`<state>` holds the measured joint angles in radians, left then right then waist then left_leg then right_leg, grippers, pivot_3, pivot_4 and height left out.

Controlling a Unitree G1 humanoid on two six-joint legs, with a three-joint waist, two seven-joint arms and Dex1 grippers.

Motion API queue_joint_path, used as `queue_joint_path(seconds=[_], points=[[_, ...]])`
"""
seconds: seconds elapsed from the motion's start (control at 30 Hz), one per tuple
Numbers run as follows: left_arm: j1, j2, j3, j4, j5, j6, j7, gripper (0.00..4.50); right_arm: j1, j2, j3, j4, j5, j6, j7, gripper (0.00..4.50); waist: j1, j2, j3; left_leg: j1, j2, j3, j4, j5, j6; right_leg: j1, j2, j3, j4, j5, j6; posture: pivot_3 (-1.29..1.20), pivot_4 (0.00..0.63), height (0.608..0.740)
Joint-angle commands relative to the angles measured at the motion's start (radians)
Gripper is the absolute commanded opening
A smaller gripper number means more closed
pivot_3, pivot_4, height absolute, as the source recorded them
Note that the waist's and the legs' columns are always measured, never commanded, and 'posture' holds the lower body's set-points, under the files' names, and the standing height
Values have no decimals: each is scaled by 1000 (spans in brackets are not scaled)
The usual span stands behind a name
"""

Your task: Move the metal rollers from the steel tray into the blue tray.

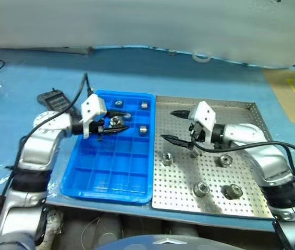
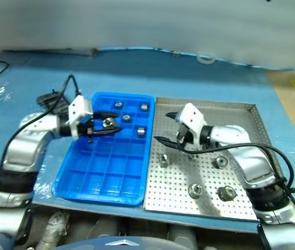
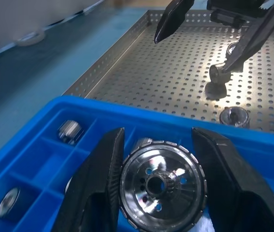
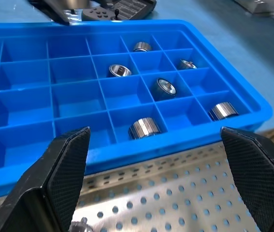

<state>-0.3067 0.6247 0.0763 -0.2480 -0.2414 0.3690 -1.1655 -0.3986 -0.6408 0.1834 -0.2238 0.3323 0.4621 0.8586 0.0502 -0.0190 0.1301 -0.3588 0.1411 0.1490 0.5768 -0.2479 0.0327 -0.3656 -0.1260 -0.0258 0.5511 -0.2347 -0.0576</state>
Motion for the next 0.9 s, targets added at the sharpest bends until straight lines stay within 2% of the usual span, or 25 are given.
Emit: queue_joint_path(seconds=[0.03, 0.13, 0.23, 0.3, 0.4, 0.57, 0.8, 0.9], points=[[86, 41, 48, -115, -31, 20, 52, 1857, -37, 27, 10, 118, -27, -68, 43, 4500, 22, -1, 1, 0, -1, -1, 0, 0, -1, 0, 0, 0, 0, 0, 0, 191, 150, 740], [159, 38, 94, -142, -26, 35, 147, 1857, -85, 77, 31, 183, -23, -95, 89, 4500, 41, -3, 3, 2, -3, -2, 0, 2, -3, 1, 0, 0, 2, 0, 0, 257, 150, 740], [120, 2, 55, -88, 80, 29, 316, 1857, -107, 109, 56, 234, -64, -145, 107, 4500, 61, -4, 4, 3, -2, -3, -2, 6, -5, 1, 0, 0, 3, 0, 0, 294, 150, 740], [89, -21, 33, -61, 98, 44, 372, 1857, -117, 123, 61, 263, -81, -166, 111, 4500, 74, -5, 5, 9, -1, -3, -8, 9, -4, 4, 0, 0, 2, 0, 0, 299, 150, 740], [93, -33, 7, -58, 86, 75, 391, 1857, -120, 131, 54, 284, -97, -185, 119, 4500, 81, -8, 5, 12, -1, -3, -13, 15, -7, 5, 0, 0, 2, 0, 1, 285, 150, 740], [120, 2, -12, -42, 84, 135, 393, 1857, -97, 122, 22, 278, -108, -187, 102, 4500, 77, -11, 5, 12, 1, -3, -15, 18, -12, 3, 2, 0, 3, 1, 3, 250, 150, 740], [66, 24, -41, 29, 91, 140, 393, 1857, -54, 122, 4, 247, -130, -182, 67, 4500, 76, -11, 5, 12, 3, -3, -16, 19, -14, 2, 4, -1, 2, 1, 3, 206, 150, 740], [48, 34, -70, 63, 85, 122, 354, 2807, -41, 126, -1, 238, -135, -185, 53, 4500, 73, -10, 5, 13, 3, -3, -16, 20, -16, 2, 5, 0, 2, 2, 5, 183, 150, 740]])
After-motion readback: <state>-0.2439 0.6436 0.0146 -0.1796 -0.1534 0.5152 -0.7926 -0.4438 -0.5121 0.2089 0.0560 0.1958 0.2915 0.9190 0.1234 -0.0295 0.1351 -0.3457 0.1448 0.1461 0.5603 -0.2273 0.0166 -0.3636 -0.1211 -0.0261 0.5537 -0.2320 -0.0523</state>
